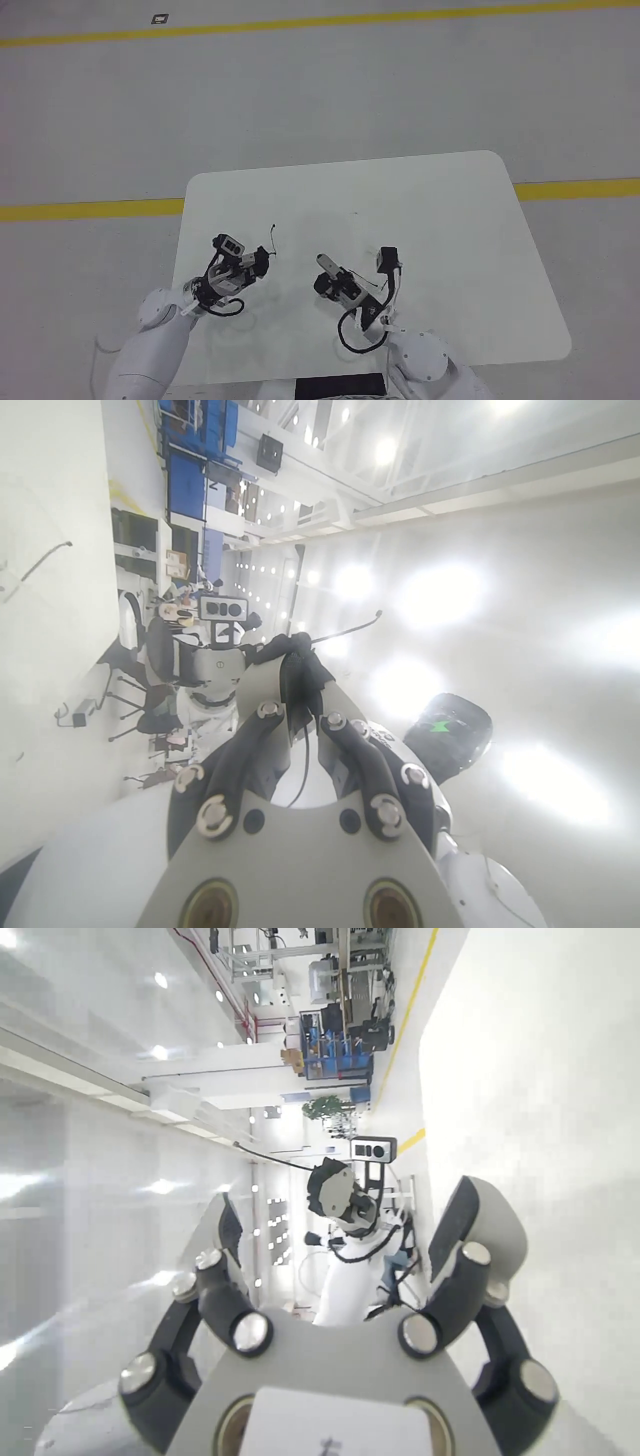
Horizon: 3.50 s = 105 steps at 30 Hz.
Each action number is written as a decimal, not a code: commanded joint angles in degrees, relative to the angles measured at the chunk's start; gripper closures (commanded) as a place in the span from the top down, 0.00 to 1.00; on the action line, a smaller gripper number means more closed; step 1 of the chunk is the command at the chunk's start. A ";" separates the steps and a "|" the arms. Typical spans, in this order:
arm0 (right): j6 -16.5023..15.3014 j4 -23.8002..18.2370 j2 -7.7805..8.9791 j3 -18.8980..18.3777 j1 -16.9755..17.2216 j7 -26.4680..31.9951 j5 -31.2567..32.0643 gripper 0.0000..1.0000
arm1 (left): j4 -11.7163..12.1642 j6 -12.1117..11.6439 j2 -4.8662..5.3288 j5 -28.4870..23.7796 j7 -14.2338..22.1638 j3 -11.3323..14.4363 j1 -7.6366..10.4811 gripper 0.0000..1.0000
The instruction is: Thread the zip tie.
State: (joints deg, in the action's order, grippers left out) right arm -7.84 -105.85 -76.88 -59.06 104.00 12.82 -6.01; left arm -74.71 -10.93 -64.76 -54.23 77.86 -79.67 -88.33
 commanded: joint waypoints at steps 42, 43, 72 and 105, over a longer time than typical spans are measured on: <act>-8.68 11.21 -1.46 3.91 -5.46 14.19 -33.45 1.00 | -2.40 6.10 -0.55 -9.09 1.78 7.12 0.88 0.00; -8.68 11.21 -1.46 3.91 -5.46 14.19 -33.45 1.00 | -2.40 6.10 -0.55 -9.09 1.78 7.12 0.88 0.00; -10.09 12.07 -1.93 6.64 -6.74 16.07 -39.73 0.29 | -2.40 6.10 -0.55 -9.09 1.78 7.12 0.88 0.00; -11.63 13.34 -2.61 9.23 -8.73 13.47 -39.62 0.11 | -2.40 6.10 -0.55 -9.09 1.78 7.12 0.88 0.00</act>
State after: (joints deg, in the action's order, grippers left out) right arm -19.43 -92.53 -79.48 -49.84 95.30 26.34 -45.62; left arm -77.11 -4.83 -65.31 -63.32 79.64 -72.56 -87.45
